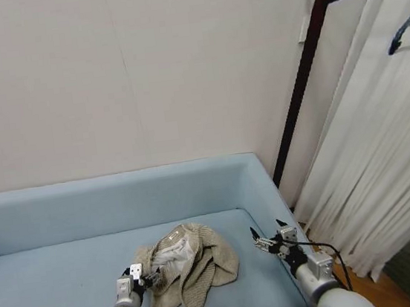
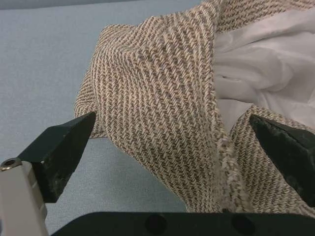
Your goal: Pick up the clothes from the sofa and hang them on the clothes hanger.
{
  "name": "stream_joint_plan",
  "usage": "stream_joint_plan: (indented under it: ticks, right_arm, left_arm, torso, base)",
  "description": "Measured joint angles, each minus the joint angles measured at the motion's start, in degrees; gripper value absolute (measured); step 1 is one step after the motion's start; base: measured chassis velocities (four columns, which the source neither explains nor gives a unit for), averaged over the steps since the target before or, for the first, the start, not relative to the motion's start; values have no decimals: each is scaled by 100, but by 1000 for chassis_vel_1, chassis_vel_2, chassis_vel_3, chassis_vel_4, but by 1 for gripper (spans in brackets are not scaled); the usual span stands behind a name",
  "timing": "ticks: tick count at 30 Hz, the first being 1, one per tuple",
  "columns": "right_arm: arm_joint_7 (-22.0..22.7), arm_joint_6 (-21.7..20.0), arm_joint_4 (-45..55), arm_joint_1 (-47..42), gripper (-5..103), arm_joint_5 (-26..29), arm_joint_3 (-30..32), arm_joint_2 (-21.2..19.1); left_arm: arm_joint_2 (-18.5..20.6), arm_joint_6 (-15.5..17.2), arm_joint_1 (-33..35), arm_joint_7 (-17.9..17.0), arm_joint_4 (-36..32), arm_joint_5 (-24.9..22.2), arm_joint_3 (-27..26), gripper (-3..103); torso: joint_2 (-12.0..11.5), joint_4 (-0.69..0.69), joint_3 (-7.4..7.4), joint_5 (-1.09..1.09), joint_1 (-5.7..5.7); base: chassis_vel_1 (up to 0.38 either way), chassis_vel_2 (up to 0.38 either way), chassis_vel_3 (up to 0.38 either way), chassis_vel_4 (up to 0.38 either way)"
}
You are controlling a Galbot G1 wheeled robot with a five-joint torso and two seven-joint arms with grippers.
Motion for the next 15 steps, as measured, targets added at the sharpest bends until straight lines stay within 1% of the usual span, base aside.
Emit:
stream_joint_plan:
  ticks: [1,2,4,5,7,8,10,11,13,14,15]
  right_arm:
    - [2,0,-15,13,100,2,-3,0]
    - [4,0,-32,28,100,5,-8,-5]
    - [7,0,-64,60,100,13,-16,-27]
    - [7,0,-64,60,100,13,-16,-27]
    - [8,0,-87,86,100,24,-26,-45]
    - [11,-5,-92,98,100,33,-30,-51]
    - [15,-21,-93,117,100,48,-43,-62]
    - [15,-21,-93,117,100,48,-43,-62]
    - [15,-28,-93,124,100,51,-47,-70]
    - [16,-28,-92,125,100,52,-47,-75]
    - [21,-29,-90,125,100,52,-47,-82]
  left_arm:
    - [12,-4,-20,31,34,-1,19,97]
    - [20,-8,-37,61,59,-1,33,97]
    - [28,-16,-46,102,88,-1,54,86]
    - [28,-16,-46,102,88,-1,54,86]
    - [28,-18,-39,130,119,1,67,76]
    - [28,-19,-31,139,137,2,74,76]
    - [28,-26,-14,161,188,7,88,65]
    - [28,-26,-14,161,188,7,88,65]
    - [26,-34,-12,185,222,9,98,54]
    - [25,-38,-16,197,234,10,106,54]
    - [25,-41,-23,205,238,11,113,47]
  torso:
    - [0,0,0,-1,0]
    - [0,0,0,-1,0]
    - [0,0,0,-1,0]
    - [0,0,0,-1,0]
    - [0,0,-1,0,0]
    - [0,0,-1,0,0]
    - [0,1,-1,-1,0]
    - [0,1,-1,-1,0]
    - [0,1,-1,0,0]
    - [0,1,-1,-1,0]
    - [0,1,-1,-1,0]
  base:
    - [0,0,0,0]
    - [0,0,0,0]
    - [0,0,0,0]
    - [0,0,0,0]
    - [0,0,0,0]
    - [0,0,0,0]
    - [0,0,0,0]
    - [0,0,0,0]
    - [0,0,0,0]
    - [0,0,0,0]
    - [0,0,0,0]
